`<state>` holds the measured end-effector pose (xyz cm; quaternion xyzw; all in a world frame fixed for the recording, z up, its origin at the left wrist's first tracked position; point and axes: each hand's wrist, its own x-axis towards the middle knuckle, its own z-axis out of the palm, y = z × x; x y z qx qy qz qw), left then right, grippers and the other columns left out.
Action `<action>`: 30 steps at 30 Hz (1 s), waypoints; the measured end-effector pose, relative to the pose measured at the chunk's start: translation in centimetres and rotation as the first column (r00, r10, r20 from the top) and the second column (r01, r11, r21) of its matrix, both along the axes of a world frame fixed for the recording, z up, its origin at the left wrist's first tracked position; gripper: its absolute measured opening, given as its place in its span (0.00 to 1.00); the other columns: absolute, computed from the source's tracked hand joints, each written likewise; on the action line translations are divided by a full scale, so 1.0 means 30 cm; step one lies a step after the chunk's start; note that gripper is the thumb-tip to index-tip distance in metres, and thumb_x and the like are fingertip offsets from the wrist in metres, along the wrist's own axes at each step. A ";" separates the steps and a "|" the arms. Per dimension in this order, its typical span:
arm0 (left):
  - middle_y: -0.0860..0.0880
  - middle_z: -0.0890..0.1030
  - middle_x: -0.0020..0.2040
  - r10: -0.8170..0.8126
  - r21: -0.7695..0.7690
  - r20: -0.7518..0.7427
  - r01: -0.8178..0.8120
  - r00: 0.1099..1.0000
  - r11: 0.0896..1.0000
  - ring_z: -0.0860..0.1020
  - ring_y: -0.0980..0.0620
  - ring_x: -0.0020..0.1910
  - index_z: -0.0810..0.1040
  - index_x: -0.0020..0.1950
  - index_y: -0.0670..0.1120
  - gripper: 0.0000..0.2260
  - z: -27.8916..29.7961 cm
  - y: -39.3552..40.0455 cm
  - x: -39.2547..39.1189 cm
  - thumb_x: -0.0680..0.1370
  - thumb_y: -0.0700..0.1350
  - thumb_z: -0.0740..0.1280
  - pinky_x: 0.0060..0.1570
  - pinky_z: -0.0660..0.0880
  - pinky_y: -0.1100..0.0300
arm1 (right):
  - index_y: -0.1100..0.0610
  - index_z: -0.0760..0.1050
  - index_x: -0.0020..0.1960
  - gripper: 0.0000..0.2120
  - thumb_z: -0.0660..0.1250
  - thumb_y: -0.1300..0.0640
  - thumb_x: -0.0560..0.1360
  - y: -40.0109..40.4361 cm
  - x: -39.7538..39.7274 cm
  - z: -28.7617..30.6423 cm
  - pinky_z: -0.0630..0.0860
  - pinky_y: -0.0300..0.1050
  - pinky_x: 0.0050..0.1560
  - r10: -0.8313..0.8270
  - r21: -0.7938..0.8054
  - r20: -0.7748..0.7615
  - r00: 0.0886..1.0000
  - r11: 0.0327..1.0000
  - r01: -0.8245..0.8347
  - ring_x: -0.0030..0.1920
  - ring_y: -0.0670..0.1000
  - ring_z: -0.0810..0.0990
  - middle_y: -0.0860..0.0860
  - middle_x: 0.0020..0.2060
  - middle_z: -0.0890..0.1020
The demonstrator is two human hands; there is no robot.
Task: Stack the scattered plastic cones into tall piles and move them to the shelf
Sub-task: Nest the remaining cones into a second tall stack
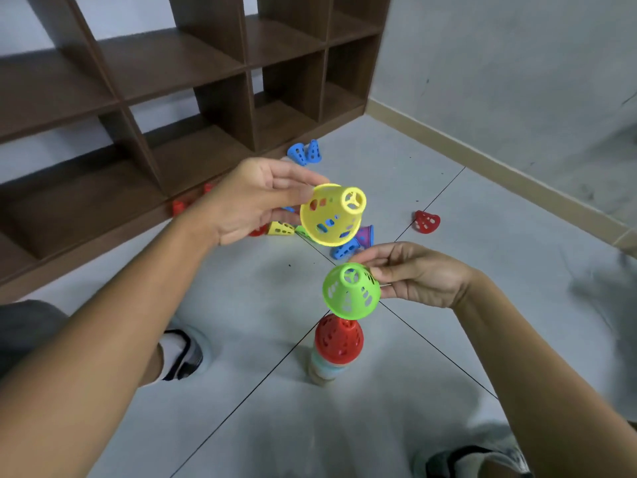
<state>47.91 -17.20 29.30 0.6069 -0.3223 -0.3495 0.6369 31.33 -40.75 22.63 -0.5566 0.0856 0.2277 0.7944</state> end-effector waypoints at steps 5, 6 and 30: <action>0.43 0.85 0.52 -0.167 0.053 -0.055 0.170 0.984 0.984 0.84 0.52 0.45 0.82 0.58 0.42 0.13 -0.034 0.026 -0.058 0.74 0.41 0.69 0.41 0.81 0.61 | 0.62 0.79 0.63 0.17 0.70 0.66 0.74 0.047 -0.010 -0.043 0.78 0.51 0.62 0.078 -0.071 -0.094 0.993 0.994 -0.085 0.57 0.55 0.82 0.58 0.58 0.81; 0.41 0.84 0.53 -0.198 0.072 -0.072 0.203 0.978 0.977 0.84 0.51 0.45 0.82 0.58 0.42 0.13 -0.048 0.031 -0.066 0.74 0.41 0.69 0.41 0.81 0.61 | 0.61 0.80 0.61 0.16 0.68 0.67 0.74 0.053 -0.016 -0.054 0.77 0.51 0.64 0.070 -0.089 -0.106 0.992 0.993 -0.079 0.58 0.55 0.81 0.58 0.58 0.81; 0.46 0.79 0.49 -0.305 0.356 -0.150 0.339 0.940 0.871 0.78 0.54 0.43 0.80 0.58 0.46 0.12 -0.438 0.047 -0.176 0.77 0.38 0.73 0.44 0.78 0.58 | 0.59 0.73 0.68 0.25 0.72 0.51 0.75 0.066 -0.120 -0.195 0.77 0.57 0.61 -0.124 -0.177 -0.258 0.958 0.981 0.079 0.60 0.58 0.80 0.59 0.61 0.80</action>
